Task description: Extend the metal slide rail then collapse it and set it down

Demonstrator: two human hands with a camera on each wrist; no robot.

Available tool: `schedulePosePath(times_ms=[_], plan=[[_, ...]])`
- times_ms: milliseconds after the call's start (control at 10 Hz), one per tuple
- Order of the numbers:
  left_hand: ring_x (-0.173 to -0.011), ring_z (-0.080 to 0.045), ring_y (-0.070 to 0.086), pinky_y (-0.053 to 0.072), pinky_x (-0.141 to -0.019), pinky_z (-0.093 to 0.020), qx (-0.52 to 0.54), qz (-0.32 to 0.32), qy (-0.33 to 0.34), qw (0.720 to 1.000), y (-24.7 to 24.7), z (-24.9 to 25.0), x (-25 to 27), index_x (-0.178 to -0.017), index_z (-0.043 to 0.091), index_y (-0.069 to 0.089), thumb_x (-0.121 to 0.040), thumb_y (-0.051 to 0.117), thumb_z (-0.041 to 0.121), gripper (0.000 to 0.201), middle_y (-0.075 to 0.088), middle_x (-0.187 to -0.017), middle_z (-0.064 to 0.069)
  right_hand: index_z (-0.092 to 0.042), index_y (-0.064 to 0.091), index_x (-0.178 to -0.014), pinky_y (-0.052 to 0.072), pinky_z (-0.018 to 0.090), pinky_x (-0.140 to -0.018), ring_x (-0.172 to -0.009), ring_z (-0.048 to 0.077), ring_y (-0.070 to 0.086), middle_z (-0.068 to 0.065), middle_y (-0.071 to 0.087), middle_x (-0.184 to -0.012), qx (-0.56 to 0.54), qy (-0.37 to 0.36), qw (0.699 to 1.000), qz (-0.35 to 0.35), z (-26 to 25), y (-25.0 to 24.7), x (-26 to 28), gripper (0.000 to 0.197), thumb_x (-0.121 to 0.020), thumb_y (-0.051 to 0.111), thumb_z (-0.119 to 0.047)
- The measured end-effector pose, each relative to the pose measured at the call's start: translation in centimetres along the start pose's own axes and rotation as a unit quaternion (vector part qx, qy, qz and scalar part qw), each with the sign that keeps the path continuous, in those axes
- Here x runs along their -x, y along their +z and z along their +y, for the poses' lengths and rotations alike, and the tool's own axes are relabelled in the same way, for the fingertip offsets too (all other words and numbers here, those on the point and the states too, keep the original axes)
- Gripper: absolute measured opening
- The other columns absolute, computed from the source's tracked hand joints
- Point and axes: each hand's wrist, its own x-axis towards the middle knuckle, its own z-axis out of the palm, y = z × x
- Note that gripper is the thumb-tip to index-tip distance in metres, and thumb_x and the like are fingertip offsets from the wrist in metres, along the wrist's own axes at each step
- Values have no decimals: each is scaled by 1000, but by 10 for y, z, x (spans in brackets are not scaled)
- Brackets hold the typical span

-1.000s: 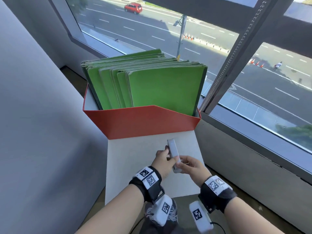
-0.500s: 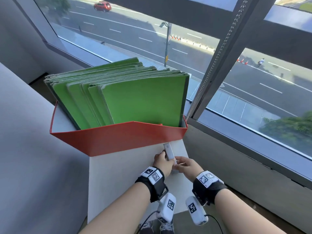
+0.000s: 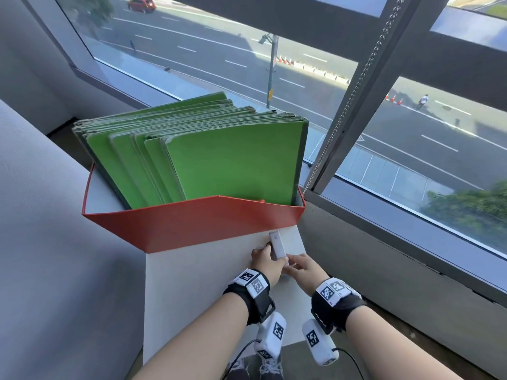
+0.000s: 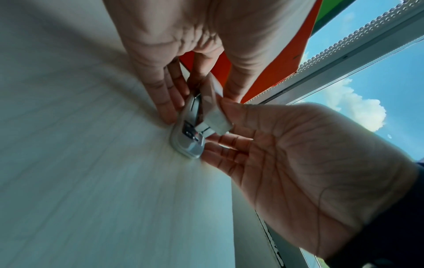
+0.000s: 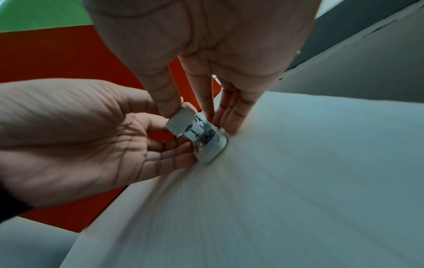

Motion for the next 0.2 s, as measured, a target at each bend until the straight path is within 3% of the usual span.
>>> schedulePosePath(times_ms=[100,200], plan=[[-123,-27,56,46,-104,-36,-1,-2,20,1000,-5,-3,2,-134,20,53,-73,61,44,66,51,-136,-10,-12,52,-130,37,21,-80,-96,15,55,6,53,-113,0,12,1000,18,-1,1,-2,43,-89,60,-25],[-137,-25,42,35,-112,-32,-33,5,8,999,-16,-16,15,-149,14,33,-84,60,44,77,37,-151,-12,-10,48,-133,37,23,-85,-98,16,54,4,53,-116,2,-7,999,40,-10,-7,11,45,-91,57,-24]])
